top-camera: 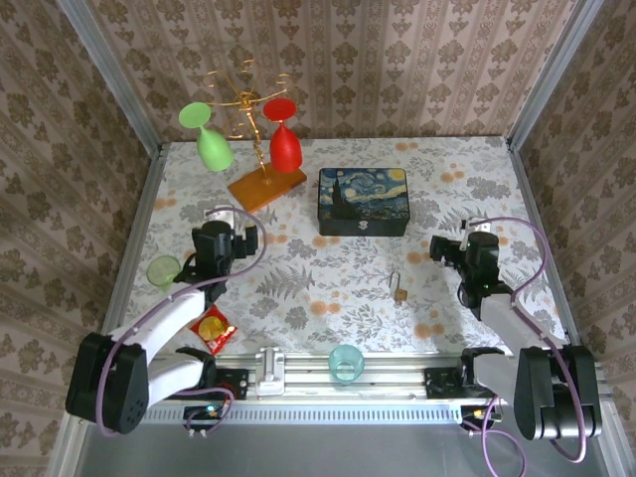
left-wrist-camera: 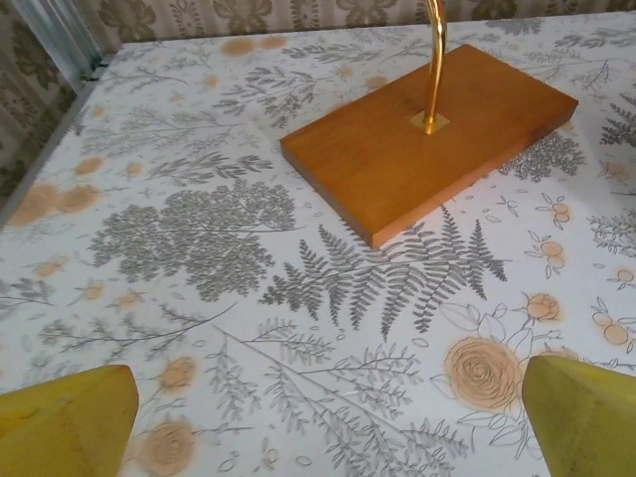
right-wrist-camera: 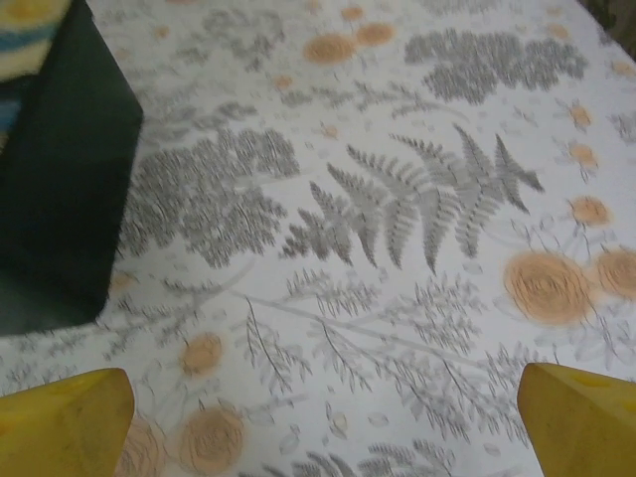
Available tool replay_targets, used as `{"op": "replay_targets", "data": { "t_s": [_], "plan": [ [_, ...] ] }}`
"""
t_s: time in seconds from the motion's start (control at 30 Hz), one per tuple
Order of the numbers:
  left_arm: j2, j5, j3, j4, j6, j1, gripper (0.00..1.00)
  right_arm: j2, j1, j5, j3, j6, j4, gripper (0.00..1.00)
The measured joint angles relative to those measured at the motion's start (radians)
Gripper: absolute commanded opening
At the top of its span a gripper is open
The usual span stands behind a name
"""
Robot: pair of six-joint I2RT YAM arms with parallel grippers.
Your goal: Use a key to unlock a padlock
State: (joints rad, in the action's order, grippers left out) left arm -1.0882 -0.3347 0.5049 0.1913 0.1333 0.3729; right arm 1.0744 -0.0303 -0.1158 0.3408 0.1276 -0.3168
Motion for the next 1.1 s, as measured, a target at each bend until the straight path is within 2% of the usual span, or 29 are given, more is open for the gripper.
{"op": "replay_targets", "data": {
  "t_s": [0.1, 0.17, 0.27, 0.43, 0.6, 0.8, 1.1],
  "plan": [
    [0.043, -0.004, 0.0, 0.019, -0.091, -0.026, 1.0, 0.044, 0.0, 0.011, -0.004, 0.002, -0.128, 1.0],
    [0.011, 0.014, -0.01, 0.081, -0.134, -0.109, 1.0, 0.087, 0.0, 0.007, -0.006, 0.002, -0.207, 1.0],
    [-0.078, 0.032, -0.076, 0.219, -0.159, -0.22, 1.0, 0.154, 0.0, -0.006, -0.016, 0.002, -0.304, 1.0],
    [-0.277, 0.097, -0.143, 0.422, -0.206, -0.269, 1.0, 0.245, 0.0, -0.009, -0.022, 0.002, -0.421, 1.0],
    [-0.406, 0.201, -0.144, 0.63, -0.179, -0.375, 1.0, 0.373, 0.002, -0.003, -0.02, -0.001, -0.527, 1.0],
    [-0.47, 0.268, -0.146, 0.706, -0.172, -0.383, 1.0, 0.445, 0.023, -0.01, -0.003, -0.014, -0.554, 1.0],
    [-0.47, 0.271, -0.138, 0.718, -0.18, -0.348, 1.0, 0.446, 0.053, -0.018, 0.038, -0.044, -0.552, 1.0]
  ]
}}
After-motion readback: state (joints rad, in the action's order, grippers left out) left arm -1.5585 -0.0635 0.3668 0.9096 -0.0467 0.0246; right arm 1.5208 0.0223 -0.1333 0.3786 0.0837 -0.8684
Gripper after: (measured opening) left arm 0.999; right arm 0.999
